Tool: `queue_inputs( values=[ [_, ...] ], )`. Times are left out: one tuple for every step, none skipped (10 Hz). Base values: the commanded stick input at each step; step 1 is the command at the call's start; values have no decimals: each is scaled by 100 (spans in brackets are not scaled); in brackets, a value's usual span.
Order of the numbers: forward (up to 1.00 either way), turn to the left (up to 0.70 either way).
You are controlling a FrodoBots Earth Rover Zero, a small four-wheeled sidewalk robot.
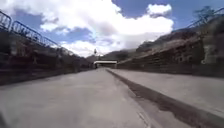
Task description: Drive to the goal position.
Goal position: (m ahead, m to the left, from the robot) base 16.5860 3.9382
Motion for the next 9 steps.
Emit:
queue_inputs(
  values=[
    [0, 45],
    [0, 45],
    [0, 40],
    [0, 16],
    [0, 0],
    [0, 0],
    [0, 8],
    [0, 31],
    [0, 45]
  ],
)
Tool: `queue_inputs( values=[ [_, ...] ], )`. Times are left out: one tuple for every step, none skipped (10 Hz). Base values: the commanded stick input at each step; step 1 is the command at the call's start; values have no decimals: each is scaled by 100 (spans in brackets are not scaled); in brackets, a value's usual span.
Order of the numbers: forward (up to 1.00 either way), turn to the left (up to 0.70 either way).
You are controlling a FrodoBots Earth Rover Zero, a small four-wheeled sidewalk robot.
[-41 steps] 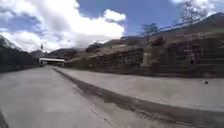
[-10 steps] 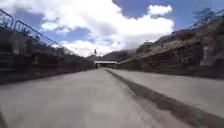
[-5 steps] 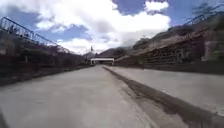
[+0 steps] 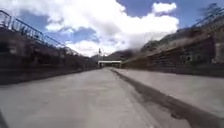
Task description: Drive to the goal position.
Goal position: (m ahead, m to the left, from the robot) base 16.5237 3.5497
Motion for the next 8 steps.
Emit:
queue_inputs(
  values=[
    [0, 45],
    [0, 45],
    [0, 45],
    [0, 45],
    [0, 45],
    [0, 0],
    [0, 0],
    [0, 0]
  ],
)
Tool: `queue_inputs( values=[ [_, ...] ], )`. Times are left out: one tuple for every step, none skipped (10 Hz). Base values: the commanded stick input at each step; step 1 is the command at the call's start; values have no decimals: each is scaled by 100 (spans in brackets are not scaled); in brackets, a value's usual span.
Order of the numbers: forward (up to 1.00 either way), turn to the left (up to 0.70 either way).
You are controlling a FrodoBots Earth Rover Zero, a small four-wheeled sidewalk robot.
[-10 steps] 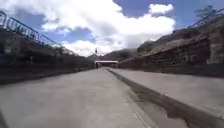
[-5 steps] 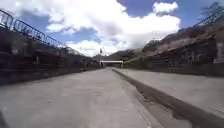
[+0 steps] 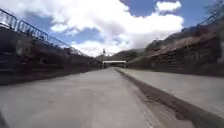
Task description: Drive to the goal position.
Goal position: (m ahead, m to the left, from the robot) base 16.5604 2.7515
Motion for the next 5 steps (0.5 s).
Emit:
queue_inputs(
  values=[
    [0, 0],
    [0, 0],
    [0, 0],
    [0, 15],
    [0, 39]
  ],
)
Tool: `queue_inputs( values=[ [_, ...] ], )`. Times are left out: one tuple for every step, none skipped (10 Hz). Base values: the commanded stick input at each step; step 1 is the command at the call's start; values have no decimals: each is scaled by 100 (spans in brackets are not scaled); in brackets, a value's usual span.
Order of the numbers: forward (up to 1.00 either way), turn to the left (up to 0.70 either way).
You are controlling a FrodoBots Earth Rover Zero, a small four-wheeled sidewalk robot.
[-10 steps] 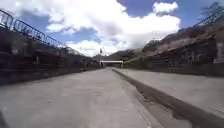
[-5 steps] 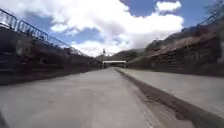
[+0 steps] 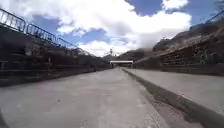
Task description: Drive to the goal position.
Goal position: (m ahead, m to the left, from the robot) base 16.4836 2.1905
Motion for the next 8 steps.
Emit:
queue_inputs(
  values=[
    [0, 45],
    [0, 45],
    [0, 24],
    [1, 0],
    [36, 0],
    [70, 0],
    [70, 0],
    [70, 0]
  ],
)
